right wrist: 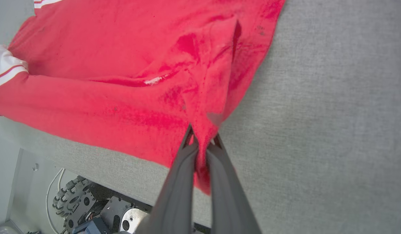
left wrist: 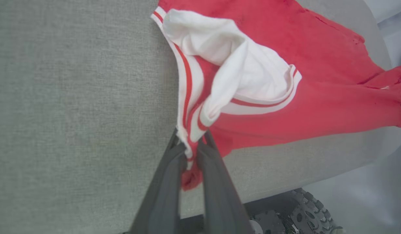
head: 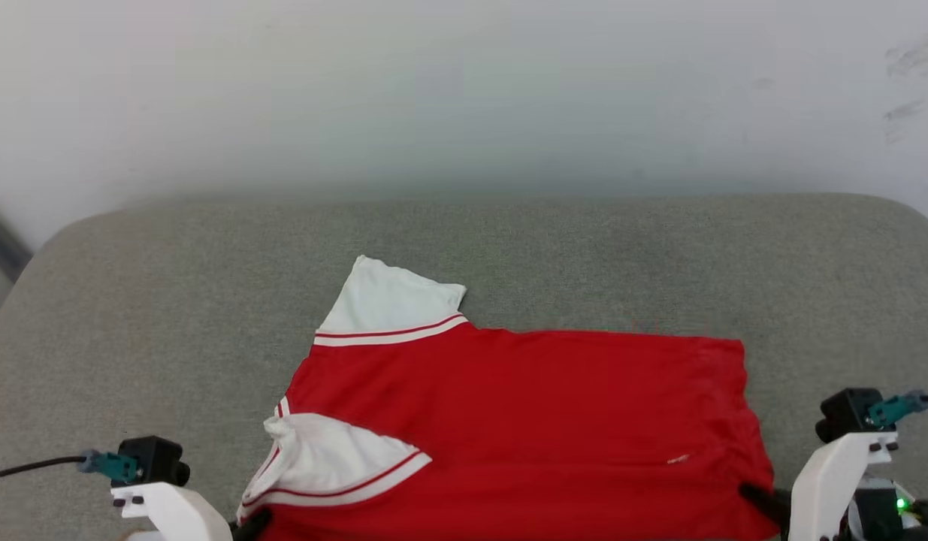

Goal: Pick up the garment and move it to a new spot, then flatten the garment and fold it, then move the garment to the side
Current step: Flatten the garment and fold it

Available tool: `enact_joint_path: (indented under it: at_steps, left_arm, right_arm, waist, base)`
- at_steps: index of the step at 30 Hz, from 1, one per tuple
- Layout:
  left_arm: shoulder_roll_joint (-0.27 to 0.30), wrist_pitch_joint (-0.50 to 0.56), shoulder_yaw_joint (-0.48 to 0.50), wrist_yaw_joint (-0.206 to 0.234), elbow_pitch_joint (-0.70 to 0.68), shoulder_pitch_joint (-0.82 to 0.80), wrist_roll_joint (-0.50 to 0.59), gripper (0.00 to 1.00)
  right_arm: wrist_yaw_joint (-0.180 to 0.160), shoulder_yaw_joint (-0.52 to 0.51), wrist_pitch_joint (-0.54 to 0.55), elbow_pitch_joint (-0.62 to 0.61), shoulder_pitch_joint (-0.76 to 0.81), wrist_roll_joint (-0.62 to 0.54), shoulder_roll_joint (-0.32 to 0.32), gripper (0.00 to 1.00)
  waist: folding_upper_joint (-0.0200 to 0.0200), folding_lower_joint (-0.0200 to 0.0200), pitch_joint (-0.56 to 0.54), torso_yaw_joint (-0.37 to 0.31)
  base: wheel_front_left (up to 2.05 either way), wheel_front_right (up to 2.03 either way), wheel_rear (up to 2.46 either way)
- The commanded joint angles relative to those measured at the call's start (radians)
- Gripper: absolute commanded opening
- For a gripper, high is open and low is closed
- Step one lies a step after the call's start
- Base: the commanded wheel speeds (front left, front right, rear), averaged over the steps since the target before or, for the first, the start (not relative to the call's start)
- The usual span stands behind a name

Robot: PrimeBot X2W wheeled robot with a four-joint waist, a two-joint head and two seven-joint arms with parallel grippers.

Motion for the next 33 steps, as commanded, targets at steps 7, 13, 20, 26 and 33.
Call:
enact_joint_path:
  at_steps: [7,13,20,26,33]
  left_arm:
    - [-0.059,-0.031,-0.010,-0.003,0.089,-0.005,-0.022,1.00]
    - [-0.071,-0.110,0.001,-0.027,0.135,-0.054,0.011,1.00]
    - [-0.077,-0.279,0.043,0.021,0.125,-0.144,0.120,1.00]
    - [-0.105,-0.400,0.057,0.062,0.136,-0.289,0.206,1.00]
    - [-0.093,-0.422,0.060,0.034,0.223,-0.481,0.228,1.00]
  right_arm:
    - [0.000,0.018,-0.093,0.083,0.063,-0.035,0.045,1.00]
    - [0.000,0.051,-0.319,0.082,0.028,-0.045,0.039,1.00]
    - [0.000,0.040,-0.586,0.042,-0.018,-0.136,0.041,1.00]
    - [0.000,0.020,-0.709,-0.016,-0.092,-0.214,0.072,1.00]
    - [0.000,0.025,-0.772,-0.069,-0.172,-0.249,0.111,1.00]
  waist:
    - [0.0000,0.0003,0.007,-0.004]
    - [0.0000,0.0003,0.011,-0.033]
    - [0.0000,0.0003,0.035,-0.090]
    - [0.0000,0.0003,0.142,-0.143]
    - [0.0000,0.0003,0.270,-0.202]
  base:
    - [0.00,0.00,0.00]
    - [0.00,0.00,0.00]
    - [0.00,0.00,0.00]
    - [0.00,0.00,0.00]
    - [0.00,0.00,0.00]
